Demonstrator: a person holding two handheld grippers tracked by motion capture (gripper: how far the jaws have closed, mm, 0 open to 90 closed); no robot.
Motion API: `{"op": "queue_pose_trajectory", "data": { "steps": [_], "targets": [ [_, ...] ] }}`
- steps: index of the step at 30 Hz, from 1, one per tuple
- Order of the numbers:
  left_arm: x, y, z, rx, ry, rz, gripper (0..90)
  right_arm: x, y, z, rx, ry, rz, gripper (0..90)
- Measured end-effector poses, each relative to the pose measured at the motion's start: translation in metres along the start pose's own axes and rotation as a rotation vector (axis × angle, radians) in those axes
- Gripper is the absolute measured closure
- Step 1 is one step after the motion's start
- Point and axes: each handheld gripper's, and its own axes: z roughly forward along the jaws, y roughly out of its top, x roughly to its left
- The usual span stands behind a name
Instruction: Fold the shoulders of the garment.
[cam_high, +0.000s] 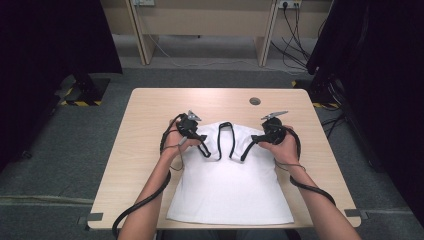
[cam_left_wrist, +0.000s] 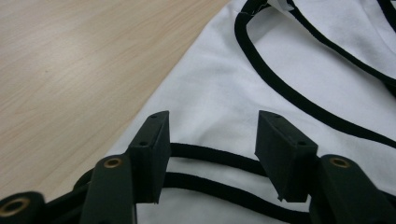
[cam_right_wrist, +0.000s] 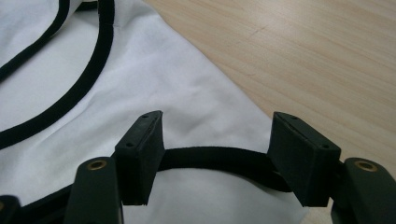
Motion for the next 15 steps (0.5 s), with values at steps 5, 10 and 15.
{"op": "queue_pose_trajectory", "data": {
  "steps": [5, 10, 15],
  "targets": [
    [0.001, -0.006, -0.013, -0.022, 0.026, -0.028, 38.9, -0.004, -0.006, -0.01, -0.012, 0.0, 0.015, 29.8],
    [0.003, -0.012, -0.024, -0.075, 0.045, -0.028, 33.0, -0.008, -0.016, -0.022, -0.022, -0.005, 0.02, 28.4],
    [0.003, -0.02, -0.033, -0.098, 0.055, -0.049, 30.9, -0.012, -0.026, -0.032, -0.029, -0.011, 0.029, 26.5]
  ]
}}
